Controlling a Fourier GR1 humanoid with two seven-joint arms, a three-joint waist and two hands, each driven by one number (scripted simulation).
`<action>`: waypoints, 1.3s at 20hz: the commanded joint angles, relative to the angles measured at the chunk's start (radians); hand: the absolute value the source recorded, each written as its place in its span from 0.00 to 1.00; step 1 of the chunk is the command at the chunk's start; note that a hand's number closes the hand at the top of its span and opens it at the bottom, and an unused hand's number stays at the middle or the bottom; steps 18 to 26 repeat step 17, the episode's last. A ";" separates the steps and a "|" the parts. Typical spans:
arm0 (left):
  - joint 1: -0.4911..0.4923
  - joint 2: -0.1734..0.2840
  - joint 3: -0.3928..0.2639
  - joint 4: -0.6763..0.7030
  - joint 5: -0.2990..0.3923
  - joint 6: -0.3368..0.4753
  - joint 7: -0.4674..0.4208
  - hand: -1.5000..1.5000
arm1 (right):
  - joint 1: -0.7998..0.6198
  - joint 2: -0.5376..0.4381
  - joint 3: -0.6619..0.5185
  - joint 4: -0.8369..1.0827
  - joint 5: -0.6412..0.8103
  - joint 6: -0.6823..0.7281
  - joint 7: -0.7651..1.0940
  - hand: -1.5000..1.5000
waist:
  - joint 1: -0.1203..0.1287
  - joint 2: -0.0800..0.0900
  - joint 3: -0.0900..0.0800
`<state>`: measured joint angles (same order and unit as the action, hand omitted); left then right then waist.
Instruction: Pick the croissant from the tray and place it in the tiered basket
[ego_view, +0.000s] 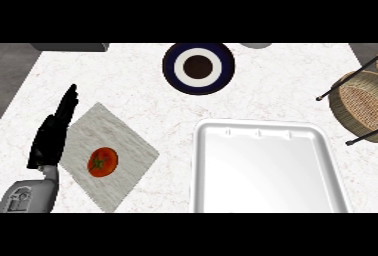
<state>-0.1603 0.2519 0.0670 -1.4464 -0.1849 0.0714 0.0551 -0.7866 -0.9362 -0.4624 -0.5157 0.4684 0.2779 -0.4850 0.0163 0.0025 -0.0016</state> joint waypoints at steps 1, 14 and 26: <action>0.032 -0.014 -0.013 -0.017 -0.008 -0.001 -0.014 0.50 | -0.030 -0.124 -0.055 0.085 -0.034 0.076 0.039 0.00 | 0.001 0.002 0.003; -0.044 0.024 0.030 -0.032 0.021 -0.030 0.061 0.50 | 0.172 -0.341 -0.145 0.337 -0.085 0.307 -0.176 0.00 | -0.003 0.011 0.011; 0.007 0.002 0.019 -0.032 0.014 -0.017 -0.003 0.50 | 0.195 -0.356 -0.180 0.369 -0.122 0.348 -0.196 0.00 | 0.000 0.011 0.011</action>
